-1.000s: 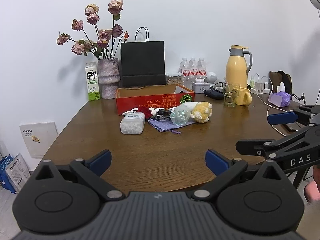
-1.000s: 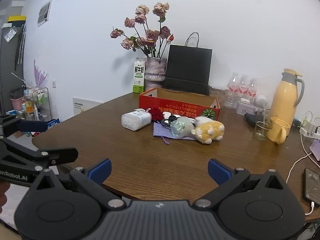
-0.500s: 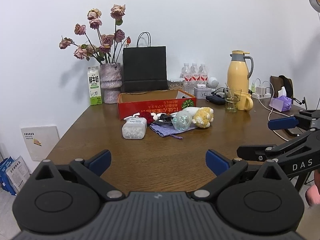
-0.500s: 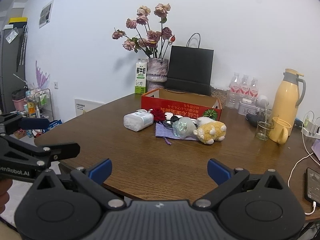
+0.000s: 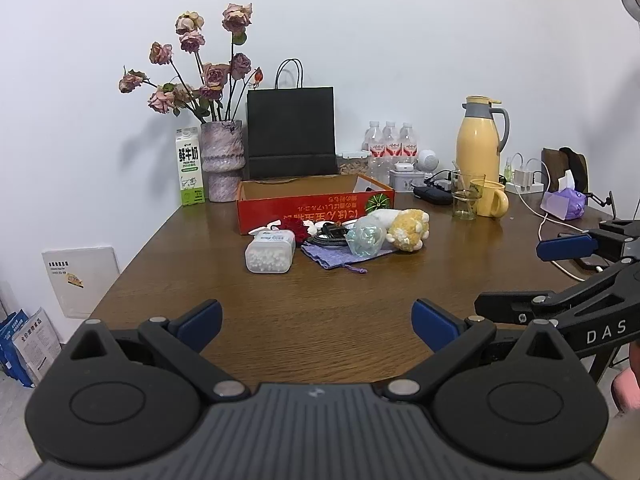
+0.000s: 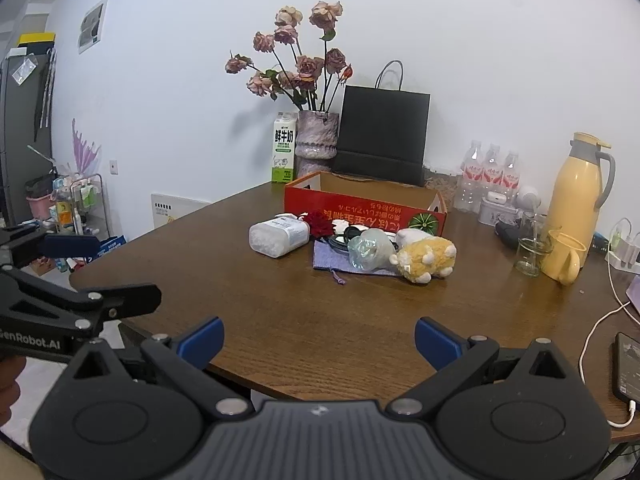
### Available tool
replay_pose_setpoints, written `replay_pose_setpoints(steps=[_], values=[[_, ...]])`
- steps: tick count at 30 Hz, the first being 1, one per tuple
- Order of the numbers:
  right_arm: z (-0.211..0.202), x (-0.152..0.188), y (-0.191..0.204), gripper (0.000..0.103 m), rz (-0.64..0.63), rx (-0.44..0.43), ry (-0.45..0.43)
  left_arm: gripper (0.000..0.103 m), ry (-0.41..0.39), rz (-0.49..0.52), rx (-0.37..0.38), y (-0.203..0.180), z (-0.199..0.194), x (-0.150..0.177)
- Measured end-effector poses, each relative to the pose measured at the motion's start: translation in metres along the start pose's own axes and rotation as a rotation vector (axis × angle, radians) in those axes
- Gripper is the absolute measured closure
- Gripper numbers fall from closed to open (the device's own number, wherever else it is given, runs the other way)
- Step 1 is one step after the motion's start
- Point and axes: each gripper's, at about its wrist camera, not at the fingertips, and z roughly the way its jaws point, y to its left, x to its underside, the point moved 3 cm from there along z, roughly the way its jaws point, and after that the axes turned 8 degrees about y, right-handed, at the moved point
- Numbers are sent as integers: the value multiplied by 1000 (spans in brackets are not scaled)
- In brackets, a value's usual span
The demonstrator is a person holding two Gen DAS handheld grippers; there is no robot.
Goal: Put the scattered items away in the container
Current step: 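Move both tools toward the scattered items on the table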
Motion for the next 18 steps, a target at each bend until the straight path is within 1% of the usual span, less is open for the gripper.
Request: replay_pose_setpoints(steps=[2, 7, 9, 11, 13, 15, 17, 18], values=[[2, 0, 1, 1, -5, 7, 8, 0, 6, 3, 3, 0, 1, 0], [13, -1, -3, 1, 11, 3, 33, 0, 51, 1, 28, 3, 13, -1], [20, -5, -6, 1, 23, 9, 33, 0, 53, -3, 16, 6, 19, -3], [32, -12, -11, 1, 61, 18, 36, 0, 48, -12, -11, 9, 27, -8], [47, -20, -22, 1, 121, 3, 47, 0, 67, -36, -6, 14, 42, -15], [65, -26, -34, 1, 174, -13, 60, 0, 113, -75, -4, 21, 62, -24], [92, -32, -53, 1, 214, 11, 100, 0, 138, -134, 5, 30, 82, -33], [104, -35, -64, 1, 237, 33, 118, 0, 157, -157, -9, 35, 93, -38]])
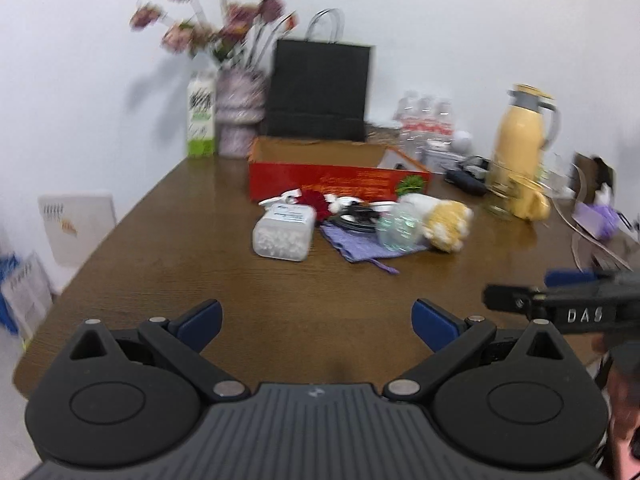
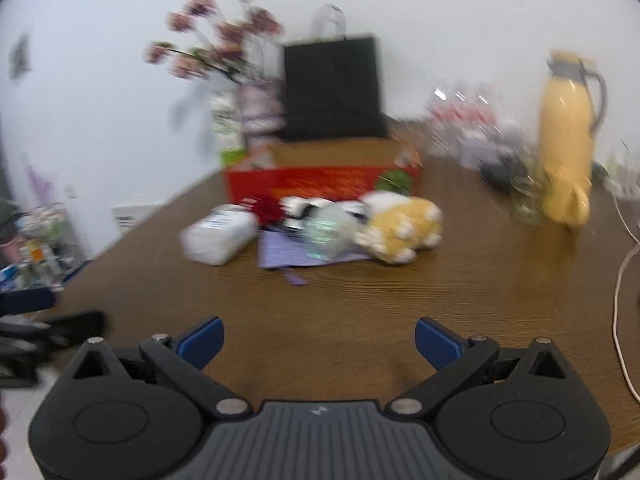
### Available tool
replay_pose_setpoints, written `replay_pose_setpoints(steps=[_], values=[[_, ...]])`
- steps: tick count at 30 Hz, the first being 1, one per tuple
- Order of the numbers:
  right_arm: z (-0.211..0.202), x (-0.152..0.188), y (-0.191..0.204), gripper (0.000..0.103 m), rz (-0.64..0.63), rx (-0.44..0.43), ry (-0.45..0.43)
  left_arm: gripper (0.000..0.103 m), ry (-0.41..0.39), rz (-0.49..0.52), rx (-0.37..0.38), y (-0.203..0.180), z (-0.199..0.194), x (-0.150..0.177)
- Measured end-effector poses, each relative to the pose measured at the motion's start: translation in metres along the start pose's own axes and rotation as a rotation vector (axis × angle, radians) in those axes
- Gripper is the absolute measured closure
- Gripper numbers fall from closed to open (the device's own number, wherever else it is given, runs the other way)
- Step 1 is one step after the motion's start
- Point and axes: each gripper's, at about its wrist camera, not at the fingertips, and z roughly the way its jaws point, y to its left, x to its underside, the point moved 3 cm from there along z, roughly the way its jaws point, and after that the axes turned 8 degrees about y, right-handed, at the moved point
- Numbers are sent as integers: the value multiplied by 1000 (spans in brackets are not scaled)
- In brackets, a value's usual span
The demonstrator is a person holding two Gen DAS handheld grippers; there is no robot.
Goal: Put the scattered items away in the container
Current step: 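Move both tools toward the scattered items on the table, then grasp the white cotton-bud container with left tool while right tool grasps the plush toy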
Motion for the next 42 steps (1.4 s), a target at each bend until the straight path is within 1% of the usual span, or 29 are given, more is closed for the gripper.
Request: replay_pose_setpoints(steps=[2, 4, 6, 8, 10, 11, 12, 14, 17, 19, 20, 22, 24, 25, 27, 28, 29, 30, 31, 32, 34, 36, 39, 42], values=[[22, -12, -18, 1, 53, 29, 32, 0, 26, -21, -38, 5, 20, -14], [40, -23, -33, 1, 100, 34, 44, 0, 52, -27, -81, 9, 42, -27], [58, -37, -45, 1, 140, 39, 47, 0, 79, -33, -103, 14, 63, -37], [74, -48, -54, 1, 161, 52, 50, 0, 132, -50, -99, 18, 86, -46], [92, -60, -60, 1, 173, 61, 51, 0, 181, -109, -68, 26, 106, -52], [99, -66, -61, 1, 176, 62, 48, 0, 189, -134, -56, 29, 112, -56], [105, -72, -63, 1, 180, 62, 42, 0, 184, -147, -55, 31, 119, -60], [117, -83, -66, 1, 186, 65, 27, 0, 161, -135, -85, 32, 129, -69], [134, -96, -72, 1, 206, 79, 3, 0, 115, -72, -114, 29, 148, -86], [146, -105, -74, 2, 200, 115, -10, 0, 109, -21, -93, 25, 165, -94], [151, -108, -74, 3, 189, 140, -12, 0, 119, -13, -72, 24, 174, -97], [160, -113, -75, 8, 180, 149, -3, 0, 156, -17, -11, 24, 189, -102], [168, -113, -77, 9, 174, 154, 16, 0, 162, -15, -11, 23, 196, -102], [172, -113, -79, 11, 176, 161, 30, 1, 156, 3, -26, 22, 199, -102], [179, -110, -85, 22, 199, 154, 75, 11, 142, 55, -60, 19, 203, -99], [181, -108, -87, 27, 213, 140, 92, 32, 148, 86, -72, 17, 205, -96], [182, -107, -85, 29, 209, 145, 94, 36, 151, 106, -81, 15, 206, -94], [182, -106, -82, 31, 183, 156, 84, 37, 144, 116, -81, 14, 204, -92], [180, -106, -79, 37, 165, 168, 69, 37, 139, 122, -83, 12, 202, -89], [178, -106, -79, 46, 170, 170, 55, 37, 139, 125, -88, 11, 201, -88], [173, -107, -85, 60, 200, 161, 42, 37, 136, 110, -96, 10, 193, -85], [166, -106, -90, 60, 200, 158, 36, 37, 125, 86, -93, 10, 182, -84], [143, -100, -96, 61, 185, 186, 1, 37, 91, 77, -107, 10, 156, -80], [108, -88, -104, 60, 197, 161, -40, 37, 89, 86, -102, 4, 130, -67]])
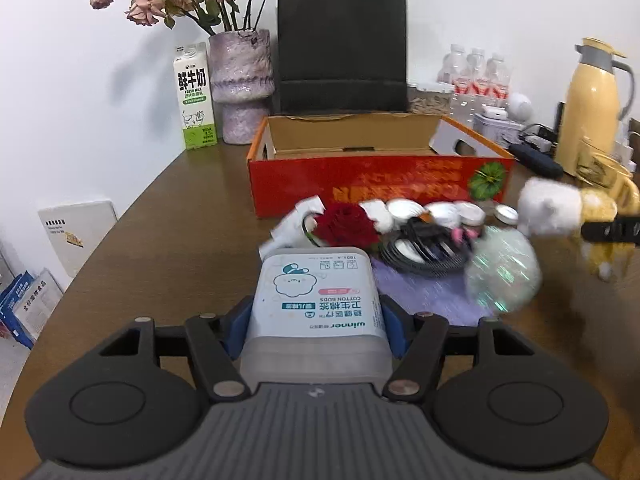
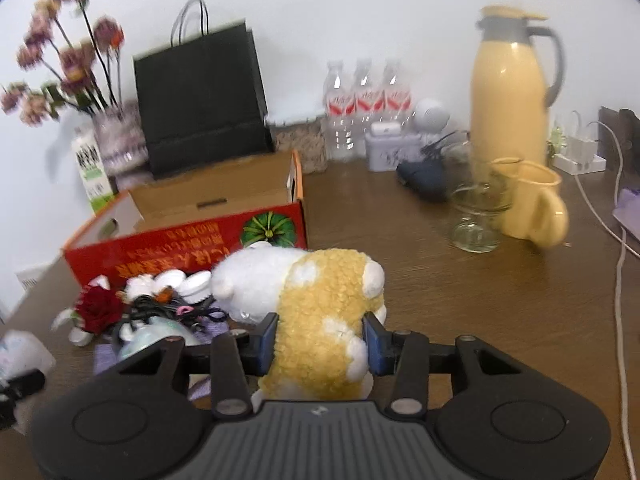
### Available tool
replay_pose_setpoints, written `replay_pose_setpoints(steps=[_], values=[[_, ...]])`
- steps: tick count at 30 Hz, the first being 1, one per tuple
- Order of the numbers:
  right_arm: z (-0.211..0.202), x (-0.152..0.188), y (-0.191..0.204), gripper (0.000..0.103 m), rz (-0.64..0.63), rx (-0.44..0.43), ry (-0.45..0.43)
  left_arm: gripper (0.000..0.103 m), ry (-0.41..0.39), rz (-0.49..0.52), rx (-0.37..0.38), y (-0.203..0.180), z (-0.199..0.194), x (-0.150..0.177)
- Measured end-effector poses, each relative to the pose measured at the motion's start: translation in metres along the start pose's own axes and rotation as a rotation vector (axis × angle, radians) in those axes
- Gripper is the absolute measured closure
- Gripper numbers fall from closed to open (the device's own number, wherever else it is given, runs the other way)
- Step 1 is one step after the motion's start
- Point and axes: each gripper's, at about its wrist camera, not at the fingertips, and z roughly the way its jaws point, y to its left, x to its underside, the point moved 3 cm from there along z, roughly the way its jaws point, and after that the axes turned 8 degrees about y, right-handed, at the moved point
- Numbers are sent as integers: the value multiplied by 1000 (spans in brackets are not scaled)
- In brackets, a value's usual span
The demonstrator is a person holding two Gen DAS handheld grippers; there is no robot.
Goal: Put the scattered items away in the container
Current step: 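Grasp the white cotton-bud container with left tool while right tool grasps the plush toy, then carry the container with left tool while right tool carries the plush toy into the box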
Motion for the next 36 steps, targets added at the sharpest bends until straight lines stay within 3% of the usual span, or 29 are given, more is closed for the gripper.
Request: replay_pose_setpoints(steps=[10, 15, 18, 21, 22, 25, 28, 31, 36], values=[[-63, 76, 11, 59, -174, -132, 99, 35, 72, -11, -38, 1, -28, 57], [-60, 95, 31, 54, -222, -154, 112, 23, 37, 9, -123, -3, -30, 67], [-62, 102, 40, 50, -243, -129, 90, 16, 39, 1, -105, -2, -34, 70], [-61, 105, 41, 48, -228, -129, 93, 19, 67, -24, -62, 1, -31, 72], [-59, 105, 41, 48, -223, -122, 91, 36, 86, -36, -45, 3, -28, 73], [-55, 104, 38, 57, -221, -93, 78, 36, 82, -64, -44, 6, -30, 75], [-59, 98, 36, 59, -206, -117, 80, 36, 44, -52, -34, 7, -40, 64], [-73, 76, 30, 59, -139, -215, 58, 36, 3, -102, 52, 17, -50, 34], [-81, 3, 19, 59, -84, -252, -100, 36, -104, -42, 39, 26, -26, -51]])
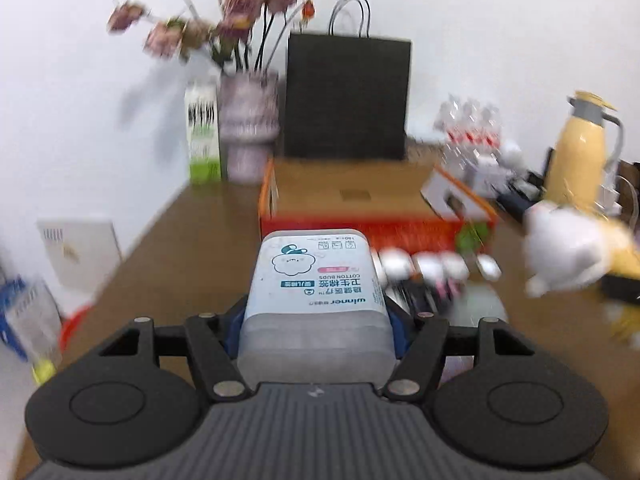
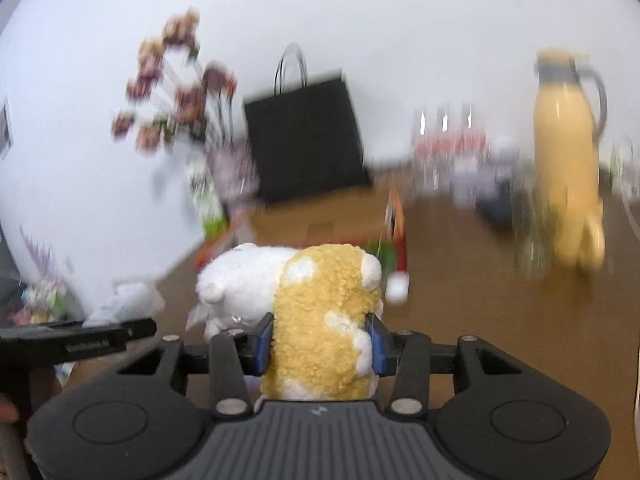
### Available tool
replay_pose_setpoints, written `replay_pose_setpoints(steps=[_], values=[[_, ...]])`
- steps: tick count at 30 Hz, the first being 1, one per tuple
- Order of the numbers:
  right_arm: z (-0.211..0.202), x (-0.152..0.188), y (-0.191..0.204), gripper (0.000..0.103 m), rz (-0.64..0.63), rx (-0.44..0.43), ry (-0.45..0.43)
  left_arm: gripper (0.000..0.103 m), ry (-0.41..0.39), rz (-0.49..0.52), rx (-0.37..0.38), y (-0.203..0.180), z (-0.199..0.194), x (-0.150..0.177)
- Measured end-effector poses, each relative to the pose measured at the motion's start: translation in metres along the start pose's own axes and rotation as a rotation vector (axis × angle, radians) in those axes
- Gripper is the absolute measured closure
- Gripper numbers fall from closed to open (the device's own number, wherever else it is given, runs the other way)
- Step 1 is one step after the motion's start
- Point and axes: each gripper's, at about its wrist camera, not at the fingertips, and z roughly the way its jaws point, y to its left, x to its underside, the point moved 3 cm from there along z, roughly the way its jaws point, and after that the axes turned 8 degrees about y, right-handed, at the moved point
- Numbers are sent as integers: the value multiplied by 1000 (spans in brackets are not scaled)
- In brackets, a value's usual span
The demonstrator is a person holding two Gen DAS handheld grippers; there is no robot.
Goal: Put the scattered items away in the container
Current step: 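Carry the container with left tool while right tool carries the plush toy into the box, then open both tools and withdraw them from the box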
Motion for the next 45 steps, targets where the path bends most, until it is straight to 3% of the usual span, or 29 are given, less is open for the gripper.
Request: replay_pose_setpoints(steps=[5, 7, 10, 12, 16, 21, 23, 25, 28, 33, 36, 39, 45], values=[[67, -112, -19, 58, -113, 86, -80, 36, -5, 107, 43, -6, 76, -116], [116, -155, -28, 58, -117, 101, -42, 36, 39, 100, 20, -8, 117, -154], [205, -199, -35, 58, -152, 152, 92, 36, 96, 128, -30, -11, 186, -191], [269, -209, -36, 58, -228, 216, 203, 36, 168, 83, -56, -7, 223, -195], [350, -200, -44, 58, -151, 227, 373, 36, 332, 39, -83, -2, 282, -182], [399, -184, -46, 56, -202, 292, 449, 35, 371, 48, -122, 12, 306, -174], [411, -180, -48, 52, -208, 308, 476, 29, 368, 43, -126, 13, 306, -177], [413, -176, -48, 49, -219, 325, 487, 26, 362, 15, -113, 14, 298, -181], [399, -179, -40, 33, -233, 333, 458, 22, 315, -1, -104, 15, 278, -198], [350, -215, -31, 25, -186, 292, 379, 18, 260, -15, -117, 24, 226, -225], [310, -231, -22, 15, -172, 261, 321, 4, 216, -3, -154, 29, 183, -229], [265, -223, -15, 14, -153, 205, 289, 1, 142, -29, -165, 40, 137, -214], [175, -193, -6, 13, -137, 135, 245, 0, 153, -60, -162, 57, 60, -166]])
